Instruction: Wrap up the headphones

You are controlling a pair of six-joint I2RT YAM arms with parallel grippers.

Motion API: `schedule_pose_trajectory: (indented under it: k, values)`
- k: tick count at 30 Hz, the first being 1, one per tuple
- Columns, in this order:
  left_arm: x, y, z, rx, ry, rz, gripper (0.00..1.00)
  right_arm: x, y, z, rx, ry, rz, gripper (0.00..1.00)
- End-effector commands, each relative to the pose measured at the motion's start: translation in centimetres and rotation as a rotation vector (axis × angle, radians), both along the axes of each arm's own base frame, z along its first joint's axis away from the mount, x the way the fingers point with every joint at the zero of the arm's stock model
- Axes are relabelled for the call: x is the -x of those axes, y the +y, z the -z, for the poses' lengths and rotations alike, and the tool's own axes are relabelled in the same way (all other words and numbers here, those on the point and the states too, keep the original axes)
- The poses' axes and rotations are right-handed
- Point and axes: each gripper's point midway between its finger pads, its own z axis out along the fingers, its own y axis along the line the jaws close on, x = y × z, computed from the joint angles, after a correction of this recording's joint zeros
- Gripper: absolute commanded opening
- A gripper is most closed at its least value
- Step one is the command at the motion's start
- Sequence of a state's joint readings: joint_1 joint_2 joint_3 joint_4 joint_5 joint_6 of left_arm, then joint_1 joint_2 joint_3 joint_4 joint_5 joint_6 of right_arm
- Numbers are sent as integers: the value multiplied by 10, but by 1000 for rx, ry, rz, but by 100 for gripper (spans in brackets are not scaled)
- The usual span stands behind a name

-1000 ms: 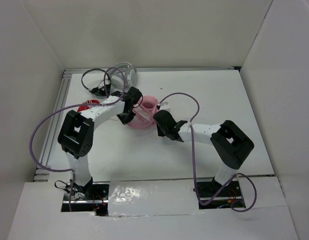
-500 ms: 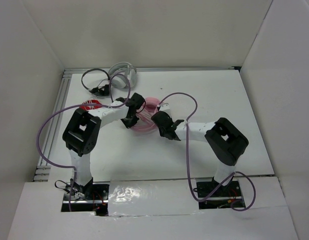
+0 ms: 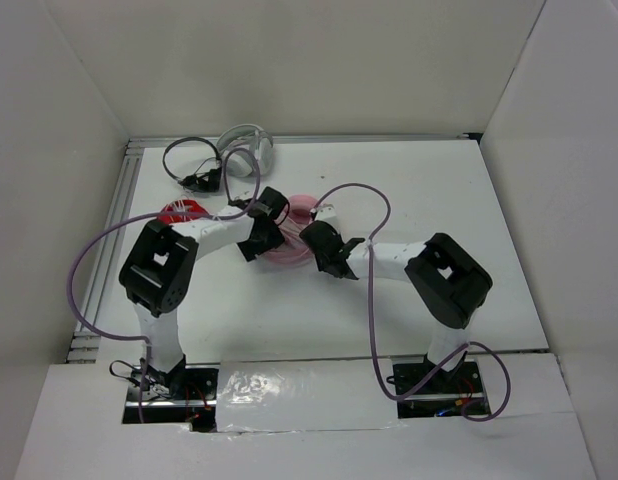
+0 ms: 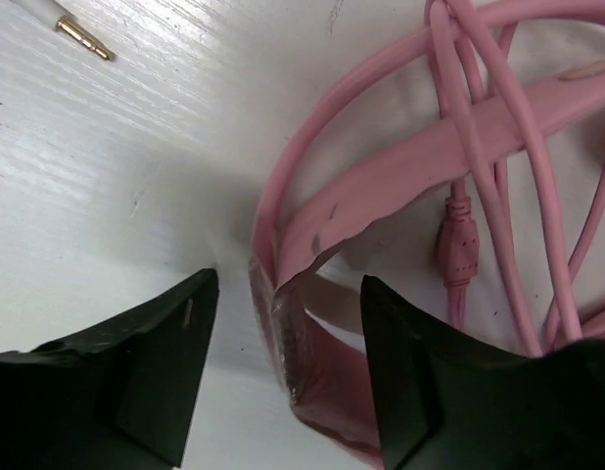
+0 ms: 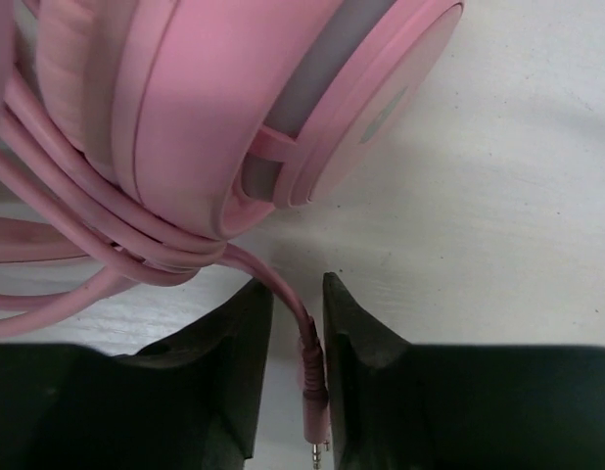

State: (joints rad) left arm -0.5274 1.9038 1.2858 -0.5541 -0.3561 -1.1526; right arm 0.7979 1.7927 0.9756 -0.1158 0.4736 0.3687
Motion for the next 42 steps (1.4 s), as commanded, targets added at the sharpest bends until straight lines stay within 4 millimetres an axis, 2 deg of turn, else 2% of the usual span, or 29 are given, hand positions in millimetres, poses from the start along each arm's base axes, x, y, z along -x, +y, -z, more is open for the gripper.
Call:
schedule_pose_trajectory:
  k: [1,3,4,6,9,11,12,13,15,16,17,18,21,24,26,28,29,30,32,36,40,42]
  values:
    - [0,-4,-26,30,-61,39,74,-8,19,-14,-40,-38,-21,38]
    - [1,-6,-33,37,-71,54,76,-9,20,-18,-47,-40,-32,43]
    - [1,-7,-38,46,-83,58,84,-8,22,-24,-57,-49,-38,45]
    - [0,-12,-49,48,-109,87,92,-6,26,-34,-86,-65,-58,51]
    - [4,-16,-59,41,-125,103,96,-3,28,-42,-112,-78,-77,56]
    - [6,-19,-70,43,-138,121,99,0,31,-56,-147,-102,-97,61]
    - [5,-19,-80,48,-158,124,99,0,31,-62,-160,-116,-101,66]
    - [6,-20,-85,51,-166,130,99,2,33,-76,-195,-137,-123,78]
    - [9,-22,-100,70,-186,148,99,4,33,-89,-217,-161,-138,84]
    - [11,-22,-106,78,-193,151,99,7,33,-101,-237,-180,-151,99]
    - [14,-21,-109,84,-197,145,99,7,30,-108,-246,-195,-141,100]
    - [18,-18,-120,91,-214,144,99,10,28,-124,-276,-224,-145,100]
    - [29,-16,-144,119,-257,164,99,18,20,-140,-310,-258,-149,100]
    - [43,-10,-168,141,-317,184,99,29,1,-185,-419,-365,-115,100]
    - [56,-6,-182,152,-357,220,99,34,-14,-191,-461,-388,-59,100]
    - [63,-2,-188,153,-374,241,99,36,-35,-213,-539,-448,19,100]
    - [69,2,-186,149,-366,241,99,37,-42,-218,-548,-461,41,100]
    - [73,5,-195,160,-389,245,99,39,-59,-222,-541,-481,101,100]
    - [82,13,-200,160,-412,233,99,42,-79,-227,-546,-512,196,100]
    - [94,23,-209,163,-469,266,99,49,-107,-219,-528,-523,321,100]
    - [101,29,-210,185,-495,243,99,53,-115,-217,-526,-522,351,100]
    - [105,39,-207,164,-475,194,99,54,-120,-216,-522,-525,377,100]
